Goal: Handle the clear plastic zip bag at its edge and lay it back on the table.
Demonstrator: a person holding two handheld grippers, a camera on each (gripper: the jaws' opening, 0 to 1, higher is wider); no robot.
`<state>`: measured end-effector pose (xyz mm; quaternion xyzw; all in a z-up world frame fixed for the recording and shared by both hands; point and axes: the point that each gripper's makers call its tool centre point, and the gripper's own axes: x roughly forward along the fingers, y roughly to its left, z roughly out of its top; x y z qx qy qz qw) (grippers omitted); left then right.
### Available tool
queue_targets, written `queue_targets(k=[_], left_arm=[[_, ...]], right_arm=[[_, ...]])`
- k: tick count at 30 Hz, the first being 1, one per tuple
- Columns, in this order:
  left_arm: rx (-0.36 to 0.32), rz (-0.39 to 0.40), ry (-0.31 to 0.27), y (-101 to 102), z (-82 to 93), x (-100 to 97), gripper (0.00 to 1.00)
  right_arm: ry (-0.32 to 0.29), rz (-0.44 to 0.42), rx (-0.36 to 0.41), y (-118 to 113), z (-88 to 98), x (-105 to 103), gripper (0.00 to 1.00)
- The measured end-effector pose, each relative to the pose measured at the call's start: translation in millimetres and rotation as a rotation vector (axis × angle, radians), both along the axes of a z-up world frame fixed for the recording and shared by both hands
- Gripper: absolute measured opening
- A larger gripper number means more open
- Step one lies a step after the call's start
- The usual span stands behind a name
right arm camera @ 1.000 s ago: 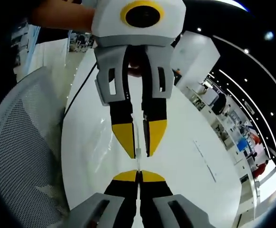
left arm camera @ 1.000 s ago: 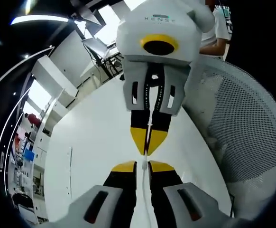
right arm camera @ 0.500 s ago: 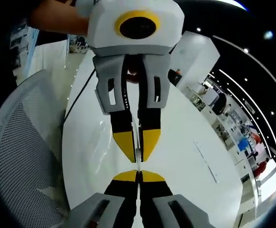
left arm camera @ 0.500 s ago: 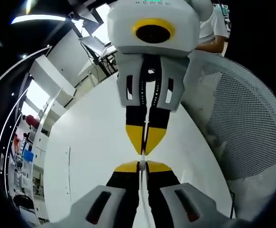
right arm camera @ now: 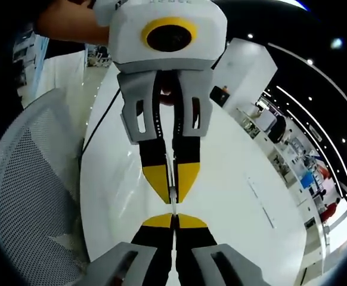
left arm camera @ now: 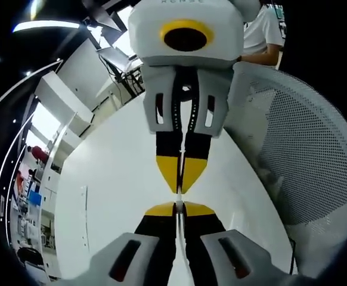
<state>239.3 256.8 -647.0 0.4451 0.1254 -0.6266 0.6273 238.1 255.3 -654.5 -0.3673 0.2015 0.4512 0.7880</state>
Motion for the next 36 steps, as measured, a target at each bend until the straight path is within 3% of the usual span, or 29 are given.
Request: queue_targets(k=[36], left_arm=[[-0.044, 0.035, 0.037, 4.3, 7.4, 2.0, 0.00]], right_arm=[[-0.004, 0.010, 0.013, 2.8, 7.3, 1.2, 0.00]])
